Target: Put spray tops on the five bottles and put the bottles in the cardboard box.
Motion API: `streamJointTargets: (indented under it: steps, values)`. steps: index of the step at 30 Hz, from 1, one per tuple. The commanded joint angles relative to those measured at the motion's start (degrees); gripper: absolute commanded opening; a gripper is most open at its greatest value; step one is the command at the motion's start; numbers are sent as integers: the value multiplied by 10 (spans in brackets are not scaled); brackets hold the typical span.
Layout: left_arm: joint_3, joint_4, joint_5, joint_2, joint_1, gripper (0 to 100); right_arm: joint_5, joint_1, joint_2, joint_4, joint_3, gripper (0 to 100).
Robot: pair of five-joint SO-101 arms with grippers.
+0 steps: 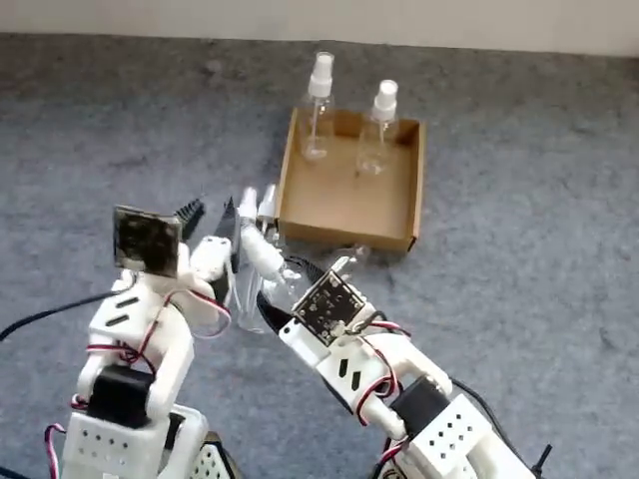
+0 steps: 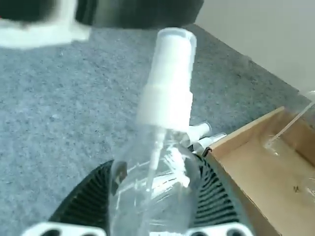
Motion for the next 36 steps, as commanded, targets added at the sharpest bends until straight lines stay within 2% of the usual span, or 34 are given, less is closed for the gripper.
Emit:
streamJointTargets:
  steps: [1, 5, 14, 16, 21, 24, 28, 36]
  values:
    - [0, 46, -25, -39, 65, 88, -1, -5, -11, -13, -8, 4]
    - [1, 82, -25, -86, 80, 88, -1, -5, -11, -13, -8, 4]
    - [-14, 98, -24, -113, 76, 91, -1, -4, -9, -13, -8, 4]
    - [-26, 113, -21, -135, 52, 90, -1, -3, -9, -13, -9, 4]
    - [-5, 116, -21, -196, -57, 88, -2, -3, -9, -13, -11, 4]
    - [46, 87, -21, -196, -75, 88, -3, -3, -9, -12, -11, 4]
    - [65, 31, -25, -137, -78, 88, -3, -3, -9, -12, -10, 4]
    - [7, -15, -22, 94, -99, 88, -3, -3, -12, -12, -9, 4]
